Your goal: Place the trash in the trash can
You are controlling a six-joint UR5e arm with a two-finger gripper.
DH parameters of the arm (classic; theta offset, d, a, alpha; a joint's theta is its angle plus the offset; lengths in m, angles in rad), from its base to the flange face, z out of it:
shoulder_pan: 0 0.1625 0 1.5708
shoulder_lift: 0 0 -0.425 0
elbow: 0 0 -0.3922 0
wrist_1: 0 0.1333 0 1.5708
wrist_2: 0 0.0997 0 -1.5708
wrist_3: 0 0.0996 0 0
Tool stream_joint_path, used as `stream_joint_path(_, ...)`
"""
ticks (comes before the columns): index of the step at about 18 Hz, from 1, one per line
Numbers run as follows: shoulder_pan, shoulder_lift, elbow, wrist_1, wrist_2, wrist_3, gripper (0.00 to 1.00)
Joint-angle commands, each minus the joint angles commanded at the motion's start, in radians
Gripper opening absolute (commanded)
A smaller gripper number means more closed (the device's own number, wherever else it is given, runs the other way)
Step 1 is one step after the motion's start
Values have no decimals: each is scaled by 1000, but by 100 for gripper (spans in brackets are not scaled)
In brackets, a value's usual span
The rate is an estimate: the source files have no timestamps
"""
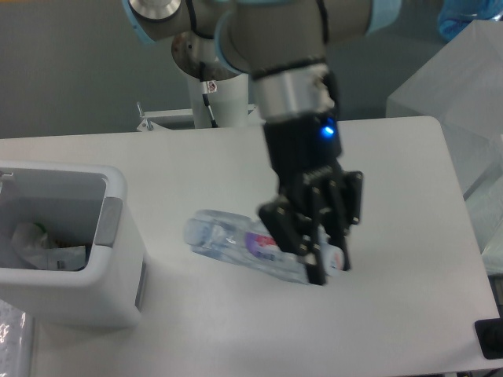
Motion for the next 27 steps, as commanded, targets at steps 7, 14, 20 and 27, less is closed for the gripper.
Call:
stream_joint_path(7,-101,51,-12,-2,0,6,32)
stream_joint_path(14,-233,25,-35,0,3,44,32)
stream_joint_path(20,-295,3,-84,0,6,51,32)
stream_joint_path(27,-324,-8,-123,0,6,51,35)
